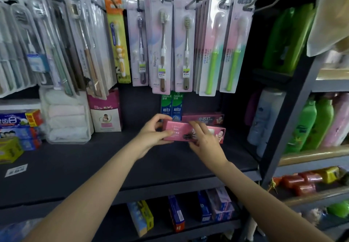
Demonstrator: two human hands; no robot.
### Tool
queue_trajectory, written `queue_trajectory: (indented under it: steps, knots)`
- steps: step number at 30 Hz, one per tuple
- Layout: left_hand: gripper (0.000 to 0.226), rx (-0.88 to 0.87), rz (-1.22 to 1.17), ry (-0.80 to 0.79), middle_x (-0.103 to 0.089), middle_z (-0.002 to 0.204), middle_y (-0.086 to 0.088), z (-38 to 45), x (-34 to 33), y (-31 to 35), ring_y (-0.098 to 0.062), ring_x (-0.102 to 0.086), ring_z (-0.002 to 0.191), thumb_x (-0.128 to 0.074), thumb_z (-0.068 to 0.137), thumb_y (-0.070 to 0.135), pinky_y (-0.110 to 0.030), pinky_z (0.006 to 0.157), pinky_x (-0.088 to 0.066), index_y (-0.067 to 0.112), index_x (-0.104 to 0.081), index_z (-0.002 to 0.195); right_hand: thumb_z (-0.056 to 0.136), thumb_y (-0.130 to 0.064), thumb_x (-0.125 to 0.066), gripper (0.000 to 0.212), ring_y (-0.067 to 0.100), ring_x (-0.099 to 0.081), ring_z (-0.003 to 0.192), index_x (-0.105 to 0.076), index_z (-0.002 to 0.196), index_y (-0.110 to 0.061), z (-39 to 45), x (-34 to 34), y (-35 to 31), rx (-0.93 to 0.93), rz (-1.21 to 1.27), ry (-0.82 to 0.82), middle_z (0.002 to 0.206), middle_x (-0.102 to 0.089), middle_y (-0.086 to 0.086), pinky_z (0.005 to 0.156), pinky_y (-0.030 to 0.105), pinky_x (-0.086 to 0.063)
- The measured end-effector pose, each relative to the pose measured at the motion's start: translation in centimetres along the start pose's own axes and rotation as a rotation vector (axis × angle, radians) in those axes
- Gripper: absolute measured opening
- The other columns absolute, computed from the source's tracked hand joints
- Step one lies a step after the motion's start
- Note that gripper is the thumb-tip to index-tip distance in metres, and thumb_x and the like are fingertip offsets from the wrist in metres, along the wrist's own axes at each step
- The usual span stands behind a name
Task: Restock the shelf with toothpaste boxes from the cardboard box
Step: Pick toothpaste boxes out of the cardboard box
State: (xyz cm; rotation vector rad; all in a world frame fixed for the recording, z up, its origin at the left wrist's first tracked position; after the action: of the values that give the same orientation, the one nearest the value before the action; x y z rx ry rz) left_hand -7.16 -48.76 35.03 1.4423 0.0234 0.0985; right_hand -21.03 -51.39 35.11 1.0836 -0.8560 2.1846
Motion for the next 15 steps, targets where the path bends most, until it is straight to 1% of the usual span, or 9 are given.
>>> queue_trajectory:
  steps: [1, 2, 3, 5, 8, 10, 11, 13, 15]
  knots:
    - [0.032, -0.006, 0.023, -0.007, -0.054, 0.115, -0.009, 0.9, -0.8, -0.1, -0.018, -0.061, 0.099, -0.061, 0.084, -0.001, -0.032, 0.079, -0.058, 0.023, -0.054, 0.104, 0.086, -0.006, -0.059, 0.058, 0.035, -0.061, 0.094, -0.037, 0.14, -0.009, 0.5, -0.1, 1.0, -0.018, -0.027, 0.01, 0.142, -0.038, 0.01, 0.079, 0.046, -0.052]
    - [0.034, -0.03, 0.108, -0.001, -0.053, 0.12, -0.008, 1.9, -1.4, -0.2, -0.018, -0.058, 0.103, -0.061, 0.085, 0.001, -0.032, 0.085, -0.055, 0.026, -0.053, 0.108, 0.086, -0.006, -0.058, 0.057, 0.036, -0.06, 0.097, -0.037, 0.14, -0.009, 1.0, -0.3, 2.2, -0.041, -0.057, 0.014, 0.142, -0.038, 0.011, 0.078, 0.046, -0.053]
    - [0.039, -0.07, 0.271, 0.022, -0.051, 0.125, -0.006, 3.1, -1.6, -0.1, -0.018, -0.055, 0.11, -0.061, 0.086, 0.004, -0.032, 0.092, -0.05, 0.026, -0.05, 0.116, 0.086, -0.006, -0.056, 0.057, 0.037, -0.059, 0.099, -0.036, 0.14, -0.009, 1.8, -0.3, 3.3, -0.072, -0.091, 0.021, 0.142, -0.037, 0.01, 0.077, 0.045, -0.053]
    - [0.052, -0.16, 0.66, 0.089, -0.045, 0.137, -0.006, 5.2, -2.0, 0.0, -0.019, -0.044, 0.125, -0.058, 0.088, 0.012, -0.03, 0.105, -0.037, 0.02, -0.038, 0.136, 0.087, -0.006, -0.053, 0.057, 0.037, -0.058, 0.102, -0.034, 0.14, -0.011, 3.5, -0.4, 5.8, -0.149, -0.159, 0.037, 0.143, -0.034, 0.008, 0.076, 0.044, -0.051]
    - [0.058, -0.231, 1.125, 0.108, -0.019, 0.154, -0.007, 7.8, -2.8, -1.0, -0.023, -0.014, 0.143, -0.048, 0.094, 0.018, -0.032, 0.118, -0.014, 0.014, -0.022, 0.145, 0.089, -0.006, -0.051, 0.055, 0.036, -0.059, 0.1, -0.03, 0.14, -0.013, 6.3, -1.1, 8.9, -0.23, -0.236, 0.041, 0.145, -0.028, 0.008, 0.073, 0.042, -0.051]
    - [0.059, -0.206, 1.41, 0.056, -0.001, 0.157, -0.004, 9.3, -3.2, -2.8, -0.025, 0.005, 0.145, -0.042, 0.096, 0.02, -0.04, 0.119, -0.003, 0.017, -0.014, 0.147, 0.089, -0.003, -0.05, 0.054, 0.037, -0.061, 0.094, -0.031, 0.138, -0.013, 8.2, -2.0, 10.3, -0.235, -0.276, 0.042, 0.145, -0.027, 0.011, 0.069, 0.043, -0.052]
    - [0.06, -0.185, 1.498, 0.028, 0.006, 0.157, -0.003, 10.0, -3.2, -3.7, -0.028, 0.012, 0.144, -0.041, 0.096, 0.022, -0.044, 0.118, 0.001, 0.019, -0.011, 0.148, 0.088, -0.001, -0.049, 0.054, 0.037, -0.062, 0.091, -0.03, 0.138, -0.014, 9.1, -2.5, 10.8, -0.237, -0.303, 0.038, 0.146, -0.026, 0.012, 0.067, 0.043, -0.052]
    - [0.061, -0.146, 1.589, -0.012, 0.016, 0.156, -0.001, 11.3, -3.1, -5.2, -0.034, 0.022, 0.14, -0.038, 0.097, 0.025, -0.05, 0.114, 0.007, 0.022, -0.004, 0.149, 0.089, 0.001, -0.048, 0.057, 0.037, -0.062, 0.093, -0.027, 0.14, -0.015, 10.8, -3.1, 11.6, -0.252, -0.348, 0.03, 0.148, -0.022, 0.015, 0.067, 0.041, -0.05]
    - [0.061, -0.105, 1.646, -0.037, 0.021, 0.155, 0.0, 12.4, -2.7, -6.6, -0.038, 0.026, 0.138, -0.035, 0.098, 0.029, -0.054, 0.113, 0.009, 0.025, 0.0, 0.149, 0.089, 0.001, -0.046, 0.061, 0.037, -0.061, 0.098, -0.023, 0.143, -0.016, 11.9, -3.6, 12.3, -0.276, -0.373, 0.006, 0.15, -0.018, 0.016, 0.07, 0.04, -0.049]
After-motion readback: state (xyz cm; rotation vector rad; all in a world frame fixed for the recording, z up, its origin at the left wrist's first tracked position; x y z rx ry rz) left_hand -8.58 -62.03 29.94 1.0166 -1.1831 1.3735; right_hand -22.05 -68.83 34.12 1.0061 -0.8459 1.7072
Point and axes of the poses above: each hand's wrist, its own z-axis towards the middle knuckle, its own x-axis out of the back of the hand, y = z × x, the point moved 9 cm from there along z, towards the middle knuckle
